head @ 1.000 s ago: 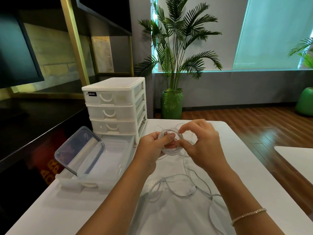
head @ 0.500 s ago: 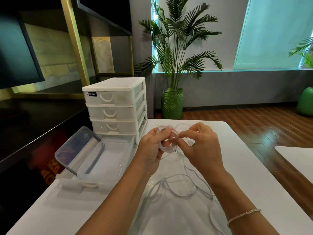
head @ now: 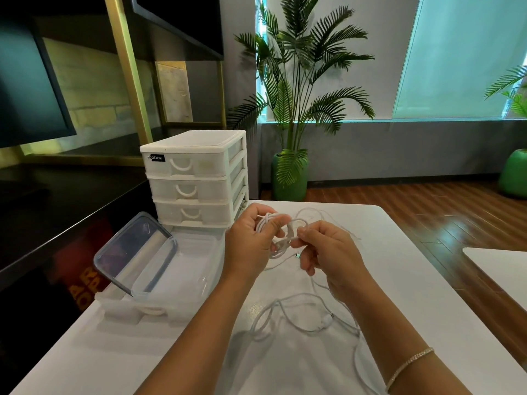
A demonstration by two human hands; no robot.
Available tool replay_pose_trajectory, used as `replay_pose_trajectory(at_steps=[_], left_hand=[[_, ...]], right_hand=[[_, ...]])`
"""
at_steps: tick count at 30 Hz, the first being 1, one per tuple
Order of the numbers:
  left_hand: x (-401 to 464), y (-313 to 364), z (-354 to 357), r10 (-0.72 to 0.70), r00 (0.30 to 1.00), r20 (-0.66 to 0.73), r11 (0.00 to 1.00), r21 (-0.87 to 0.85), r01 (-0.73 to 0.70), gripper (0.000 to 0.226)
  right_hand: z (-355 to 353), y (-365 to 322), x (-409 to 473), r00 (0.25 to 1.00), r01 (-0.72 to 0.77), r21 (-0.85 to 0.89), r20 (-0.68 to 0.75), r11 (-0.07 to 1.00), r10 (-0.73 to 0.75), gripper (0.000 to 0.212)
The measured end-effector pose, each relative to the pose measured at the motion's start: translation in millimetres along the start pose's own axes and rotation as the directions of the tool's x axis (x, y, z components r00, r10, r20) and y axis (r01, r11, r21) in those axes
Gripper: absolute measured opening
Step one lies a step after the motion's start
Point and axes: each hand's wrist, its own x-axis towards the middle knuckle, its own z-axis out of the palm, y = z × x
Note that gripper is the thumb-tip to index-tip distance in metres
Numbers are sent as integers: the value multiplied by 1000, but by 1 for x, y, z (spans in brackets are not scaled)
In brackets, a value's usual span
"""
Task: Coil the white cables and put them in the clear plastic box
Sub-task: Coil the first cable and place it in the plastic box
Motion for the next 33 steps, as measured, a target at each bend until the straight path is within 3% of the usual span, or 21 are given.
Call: replay_pose_trajectory(at_steps=[4,7,10,12,15,18,21,24,28,33], left_hand=[[1,-5,-2,84,996,-17,973,215,-79,13],[0,-7,-1,55,998,-13,980,192,-52,14],[5,-4,-1,-124,991,-46,991,-60,121,11],[7,0,0,-283,959,-1,913,-307,269,16],[4,8,7,-417,904,97,757,-514,404,22],[1,10,11,-443,883,154,663,-607,438,22],[0,7,12,-436,888,147,679,-593,432,22],[-2,5,15,-421,903,90,739,-544,398,22],[-4,-2,16,-335,942,-30,914,-252,317,20],[-7,-5,15,-185,982,-34,980,-74,183,24]], right_hand=[[1,-6,-4,999,-32,159,34,987,27,20],[-4,-9,-4,1000,-20,88,13,996,18,24],[-11,-6,0,998,59,-199,-3,978,-61,22],[-12,-3,1,992,96,-357,-42,929,-118,15],[-9,0,2,981,112,-290,-118,950,-152,8],[-6,0,4,989,33,-83,-141,996,-45,7],[-4,-5,3,992,-100,139,-59,985,109,14],[-3,-9,1,987,-160,214,24,964,158,20],[0,-5,-2,996,-74,120,63,990,67,23],[-3,-1,0,999,-13,197,52,980,3,21]])
